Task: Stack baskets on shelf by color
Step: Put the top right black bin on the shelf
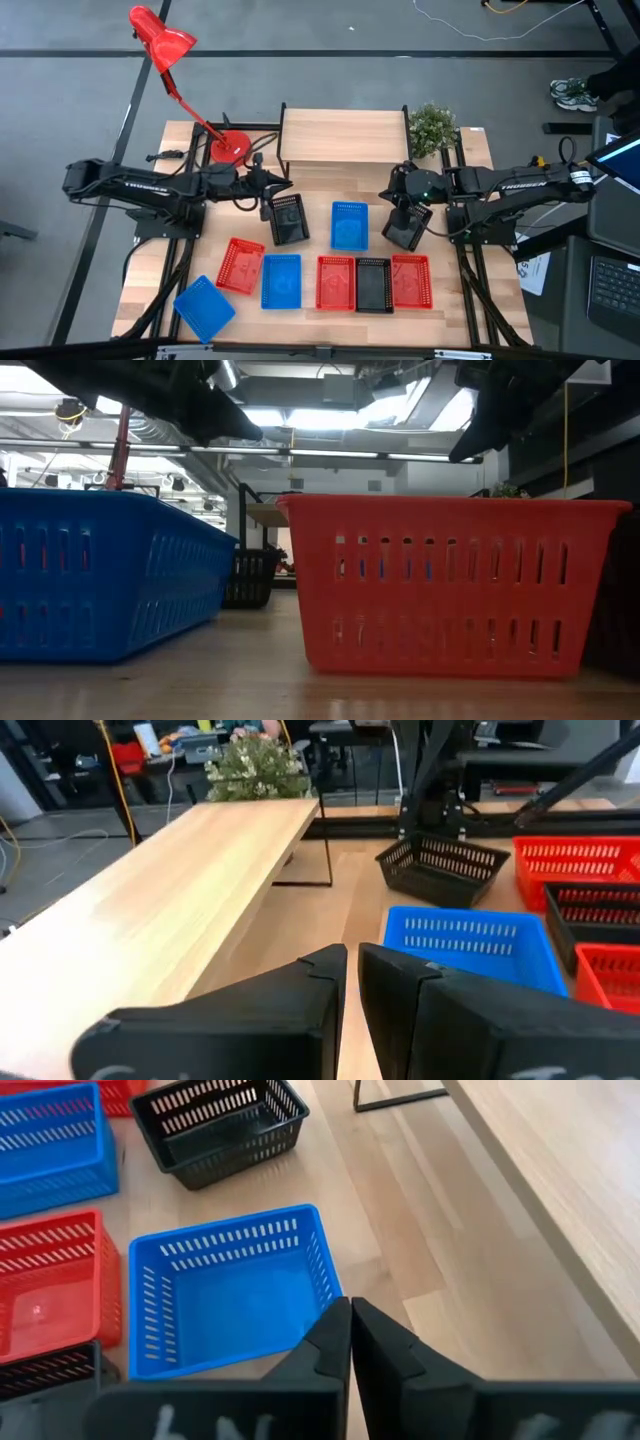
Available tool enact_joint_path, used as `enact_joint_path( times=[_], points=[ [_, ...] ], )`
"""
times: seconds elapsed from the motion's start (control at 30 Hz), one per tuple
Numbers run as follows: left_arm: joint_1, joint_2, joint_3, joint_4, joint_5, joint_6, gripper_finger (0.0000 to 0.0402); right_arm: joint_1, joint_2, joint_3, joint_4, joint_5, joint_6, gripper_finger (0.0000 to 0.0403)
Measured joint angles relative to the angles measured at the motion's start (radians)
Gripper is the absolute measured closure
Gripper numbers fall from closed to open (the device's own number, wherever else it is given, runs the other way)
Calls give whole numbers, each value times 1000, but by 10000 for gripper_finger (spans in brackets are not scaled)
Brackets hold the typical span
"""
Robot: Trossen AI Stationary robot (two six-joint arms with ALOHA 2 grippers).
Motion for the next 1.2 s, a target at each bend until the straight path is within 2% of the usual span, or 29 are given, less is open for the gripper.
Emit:
enact_joint_path(
  times=[0.1, 0.23, 0.43, 0.57, 0.93, 1.2],
  points=[
    [0, 22, 1, 35, 0, -8, 376, 0, 0, 0, -14, 0, -3, 377],
    [0, 32, 1, 39, 0, -59, 370, 0, 0, 0, -16, 0, -8, 335],
    [0, 32, 1, 39, 11, -114, 329, -1, 0, 0, -16, 0, -8, 259],
    [-3, 32, 1, 67, 11, -124, 300, -1, 0, 0, -16, 1, -9, 228],
    [-74, 38, 1, 166, 11, -130, 286, -1, 0, 0, -22, 0, 18, 220],
    [-99, 184, 2, 318, 12, -130, 285, -1, 0, 0, -32, 0, 16, 220]
  ],
)
